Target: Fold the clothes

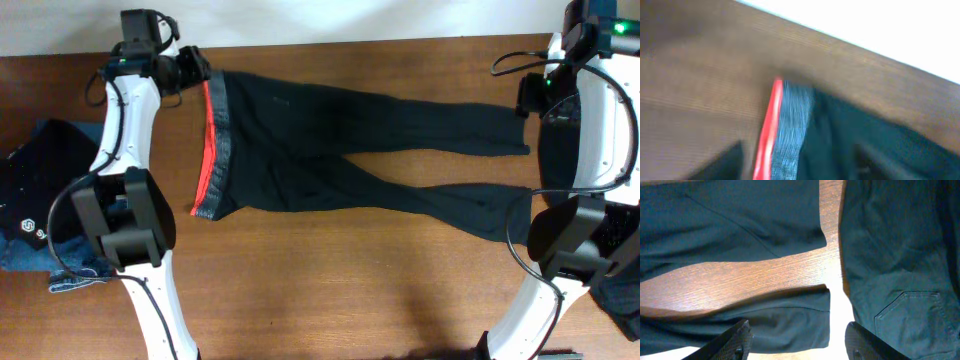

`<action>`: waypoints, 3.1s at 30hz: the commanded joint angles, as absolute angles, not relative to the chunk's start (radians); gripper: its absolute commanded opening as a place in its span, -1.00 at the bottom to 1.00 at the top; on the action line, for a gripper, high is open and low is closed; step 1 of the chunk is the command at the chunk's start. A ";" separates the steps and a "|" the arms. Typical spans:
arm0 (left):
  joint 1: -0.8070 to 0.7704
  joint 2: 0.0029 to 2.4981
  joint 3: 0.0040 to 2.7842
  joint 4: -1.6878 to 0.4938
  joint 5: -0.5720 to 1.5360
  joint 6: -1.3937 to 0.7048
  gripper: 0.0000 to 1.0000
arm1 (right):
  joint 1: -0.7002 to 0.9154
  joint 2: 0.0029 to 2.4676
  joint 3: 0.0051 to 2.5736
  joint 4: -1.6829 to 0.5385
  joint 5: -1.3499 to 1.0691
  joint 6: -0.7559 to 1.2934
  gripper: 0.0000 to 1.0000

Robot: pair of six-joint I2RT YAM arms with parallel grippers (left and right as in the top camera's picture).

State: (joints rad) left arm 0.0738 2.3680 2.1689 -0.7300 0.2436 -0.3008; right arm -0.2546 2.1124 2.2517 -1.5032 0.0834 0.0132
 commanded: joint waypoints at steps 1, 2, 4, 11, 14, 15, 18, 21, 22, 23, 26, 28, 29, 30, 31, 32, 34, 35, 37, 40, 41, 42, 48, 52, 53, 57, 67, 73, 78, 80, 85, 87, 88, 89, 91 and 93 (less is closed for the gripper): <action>0.061 2.375 2.186 -0.829 0.220 -0.316 0.55 | -0.258 2.119 2.246 -1.500 0.075 0.005 0.29; 0.061 2.375 2.186 -0.875 0.220 -0.305 0.55 | -0.258 2.119 2.243 -1.497 0.074 0.005 0.30; 0.061 2.375 2.186 -0.969 0.220 -0.297 0.54 | -0.258 2.119 2.234 -1.493 0.074 0.005 0.31; 0.057 2.375 2.186 -1.320 0.220 -0.288 0.43 | -0.258 2.150 2.208 -1.409 0.073 0.004 0.54; 0.041 2.375 2.177 -1.421 0.218 -0.224 0.42 | -0.263 2.178 2.208 -1.332 0.035 -0.044 0.60; 0.033 2.375 2.174 -1.446 0.208 -0.201 0.43 | -0.265 2.191 2.208 -1.305 0.002 -0.073 0.61; 0.013 2.375 2.161 -1.475 0.170 -0.190 0.41 | -0.270 2.239 2.208 -1.256 -0.023 -0.083 0.70; -0.004 2.375 2.142 -1.478 0.148 -0.185 0.41 | -0.279 2.294 2.208 -1.237 -0.027 -0.091 0.71; -0.009 2.375 2.136 -1.478 0.138 -0.185 0.41 | -0.282 2.316 2.208 -1.234 -0.027 -0.092 0.71; -0.013 2.375 2.125 -1.474 0.133 -0.185 0.41 | -0.284 2.339 2.208 -1.231 -0.027 -0.094 0.71; -0.019 2.375 2.101 -1.467 0.133 -0.185 0.41 | -0.294 2.388 2.208 -1.215 -0.026 -0.098 0.76; -0.020 2.375 2.082 -1.463 0.133 -0.185 0.41 | -0.303 2.418 2.208 -1.205 -0.027 -0.097 0.80; -0.020 2.375 2.067 -1.460 0.133 -0.185 0.41 | -0.309 2.433 2.208 -1.199 -0.027 -0.097 0.82; -0.020 2.375 2.055 -1.456 0.133 -0.185 0.41 | -0.312 2.444 2.208 -1.197 -0.025 -0.098 0.83; -0.020 2.375 2.040 -1.449 0.133 -0.185 0.41 | -0.318 2.456 2.208 -1.195 -0.022 -0.097 0.85; -0.020 2.375 2.027 -1.445 0.133 -0.185 0.41 | -0.322 2.463 2.208 -1.195 -0.024 -0.097 0.86; -0.020 2.375 2.007 -1.439 0.133 -0.185 0.41 | -0.329 2.477 2.208 -1.193 -0.029 -0.097 0.88; -0.020 2.375 1.993 -1.433 0.133 -0.185 0.41 | -0.332 2.487 2.208 -1.193 -0.031 -0.097 0.89; -0.020 2.375 1.958 -1.417 0.133 -0.185 0.41 | -0.334 2.506 2.207 -1.193 -0.052 -0.097 0.89; -0.020 2.375 1.915 -1.402 0.133 -0.185 0.41 | -0.333 2.522 2.199 -1.192 -0.060 -0.097 0.88; -0.020 2.375 1.902 -1.399 0.133 -0.185 0.41 | -0.333 2.527 2.195 -1.191 -0.060 -0.097 0.87; -0.020 2.375 1.885 -1.395 0.133 -0.185 0.41 | -0.333 2.529 2.189 -1.187 -0.060 -0.097 0.85; -0.020 2.375 1.800 -1.375 0.133 -0.185 0.40 | -0.333 2.529 2.157 -1.165 -0.061 -0.097 0.18; -0.020 2.375 1.775 -1.373 0.133 -0.185 0.37 | -0.333 2.529 2.157 -1.154 -0.061 -0.097 -0.16; -0.020 2.375 1.768 -1.373 0.133 -0.185 0.37 | -0.333 2.529 2.157 -1.147 -0.060 -0.097 -0.22; -0.020 2.375 1.763 -1.388 0.104 -0.185 0.36 | -0.333 2.529 2.157 -1.113 -0.060 -0.097 -0.53; -0.020 2.375 1.763 -1.414 0.055 -0.185 0.36 | -0.335 2.529 2.157 -0.878 0.049 -0.026 -0.44; -0.020 2.375 1.763 -1.415 0.055 -0.185 0.36 | -0.337 2.529 2.157 -0.802 0.122 -0.010 -0.32; -0.020 2.375 1.763 -1.415 0.055 -0.185 0.38 | -0.353 2.529 2.157 -0.795 0.143 -0.010 -0.27; -0.020 2.375 1.763 -1.415 0.055 -0.185 0.45 | -0.361 2.529 2.157 -0.796 0.143 -0.010 -0.13; -0.020 2.375 1.763 -1.414 0.055 -0.185 0.46 | -0.368 2.522 2.196 -0.846 0.101 -0.029 0.10; -0.020 2.375 1.763 -1.414 0.055 -0.185 0.46 | -0.364 2.511 2.237 -0.875 0.097 -0.029 0.19; -0.020 2.375 1.763 -1.414 0.055 -0.185 0.46 | -0.363 2.505 2.262 -0.891 0.095 -0.029 0.20; -0.020 2.375 1.763 -1.414 0.055 -0.185 0.46 | -0.361 2.496 2.297 -0.913 0.083 -0.030 0.21; -0.020 2.375 1.763 -1.414 0.055 -0.185 0.46 | -0.360 2.482 2.362 -0.964 0.058 -0.030 0.21; -0.020 2.375 1.763 -1.414 0.055 -0.185 0.47 | -0.360 2.468 2.440 -1.061 0.006 -0.029 0.22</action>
